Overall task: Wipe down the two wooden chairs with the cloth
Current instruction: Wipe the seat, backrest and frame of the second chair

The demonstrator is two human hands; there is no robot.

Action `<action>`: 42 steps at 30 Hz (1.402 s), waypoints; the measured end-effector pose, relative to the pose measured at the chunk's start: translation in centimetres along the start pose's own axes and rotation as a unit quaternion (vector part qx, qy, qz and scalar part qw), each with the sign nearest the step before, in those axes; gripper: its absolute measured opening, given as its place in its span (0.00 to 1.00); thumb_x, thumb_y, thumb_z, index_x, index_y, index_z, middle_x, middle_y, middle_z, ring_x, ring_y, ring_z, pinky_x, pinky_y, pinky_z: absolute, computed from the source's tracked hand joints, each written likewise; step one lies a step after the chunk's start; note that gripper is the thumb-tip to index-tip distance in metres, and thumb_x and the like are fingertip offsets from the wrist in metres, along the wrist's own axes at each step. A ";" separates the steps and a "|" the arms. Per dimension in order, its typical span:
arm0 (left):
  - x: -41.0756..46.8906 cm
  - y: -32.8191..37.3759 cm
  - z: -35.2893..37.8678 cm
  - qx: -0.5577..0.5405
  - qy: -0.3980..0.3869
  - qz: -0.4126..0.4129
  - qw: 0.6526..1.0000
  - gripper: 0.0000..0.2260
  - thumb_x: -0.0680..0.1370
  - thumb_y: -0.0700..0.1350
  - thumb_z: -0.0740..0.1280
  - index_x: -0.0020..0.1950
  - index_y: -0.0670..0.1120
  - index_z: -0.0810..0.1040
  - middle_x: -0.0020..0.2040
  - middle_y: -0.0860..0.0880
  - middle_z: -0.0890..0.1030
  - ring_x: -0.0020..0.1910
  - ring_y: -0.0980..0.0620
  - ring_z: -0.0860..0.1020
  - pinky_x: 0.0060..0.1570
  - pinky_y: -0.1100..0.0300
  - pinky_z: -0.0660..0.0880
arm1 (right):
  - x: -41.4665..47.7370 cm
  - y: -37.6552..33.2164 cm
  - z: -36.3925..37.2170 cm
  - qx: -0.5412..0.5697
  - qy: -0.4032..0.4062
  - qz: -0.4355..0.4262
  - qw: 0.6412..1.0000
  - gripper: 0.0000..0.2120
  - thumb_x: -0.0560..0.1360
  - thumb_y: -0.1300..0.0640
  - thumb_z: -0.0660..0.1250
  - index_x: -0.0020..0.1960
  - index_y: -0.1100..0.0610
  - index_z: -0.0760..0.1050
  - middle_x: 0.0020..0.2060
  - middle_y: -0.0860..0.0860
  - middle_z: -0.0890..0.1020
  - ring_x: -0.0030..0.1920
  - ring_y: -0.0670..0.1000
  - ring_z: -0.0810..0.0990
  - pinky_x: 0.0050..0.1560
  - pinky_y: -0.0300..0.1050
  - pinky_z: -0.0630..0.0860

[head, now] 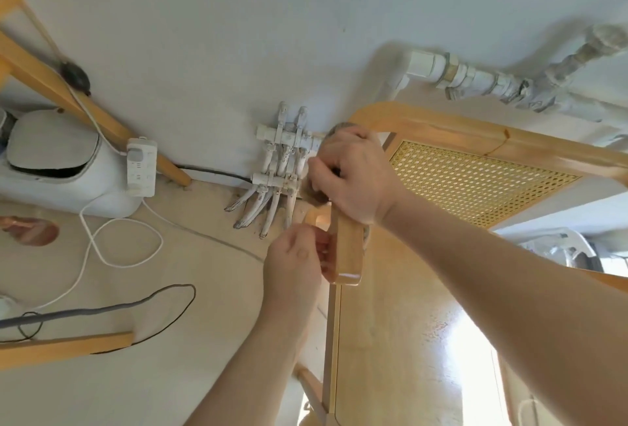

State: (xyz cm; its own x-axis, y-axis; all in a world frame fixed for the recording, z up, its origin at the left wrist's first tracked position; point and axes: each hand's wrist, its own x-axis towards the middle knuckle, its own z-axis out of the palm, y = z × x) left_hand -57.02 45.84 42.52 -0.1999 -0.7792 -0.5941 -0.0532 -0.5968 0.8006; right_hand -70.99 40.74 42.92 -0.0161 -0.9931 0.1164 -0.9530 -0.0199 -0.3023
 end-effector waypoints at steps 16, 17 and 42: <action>1.5 3.2 5.4 0.365 0.196 0.086 0.906 0.15 0.82 0.50 0.49 0.47 0.45 0.72 0.38 0.49 0.73 0.39 0.45 0.70 0.38 0.53 0.66 | 1.5 3.9 -0.7 -0.080 0.003 -0.136 0.988 0.17 0.78 0.49 0.51 0.33 0.50 0.68 0.35 0.44 0.76 0.48 0.49 0.76 0.58 0.50 0.62; 1.2 3.2 5.6 0.398 0.205 0.112 0.887 0.15 0.82 0.50 0.49 0.46 0.46 0.71 0.36 0.50 0.71 0.37 0.45 0.69 0.36 0.54 0.64 | 2.1 3.9 -0.9 -0.085 0.005 -0.113 0.990 0.17 0.77 0.48 0.51 0.32 0.50 0.67 0.34 0.44 0.75 0.46 0.50 0.76 0.57 0.50 0.61; 0.9 3.5 5.8 0.542 0.171 0.185 0.802 0.12 0.82 0.51 0.49 0.54 0.49 0.69 0.38 0.49 0.80 0.37 0.44 0.79 0.32 0.57 0.62 | 1.9 3.9 -6.1 0.012 -0.322 -0.195 0.926 0.22 0.80 0.54 0.53 0.73 0.45 0.65 0.76 0.40 0.59 0.77 0.43 0.47 0.74 0.51 0.39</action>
State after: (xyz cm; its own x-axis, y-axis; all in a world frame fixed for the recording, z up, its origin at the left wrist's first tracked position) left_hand -63.02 44.20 45.21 -0.1267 -0.9821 -0.1390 -0.9082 0.0586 0.4143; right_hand -76.63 39.49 47.73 0.5200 -0.7725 -0.3645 -0.8407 -0.3873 -0.3785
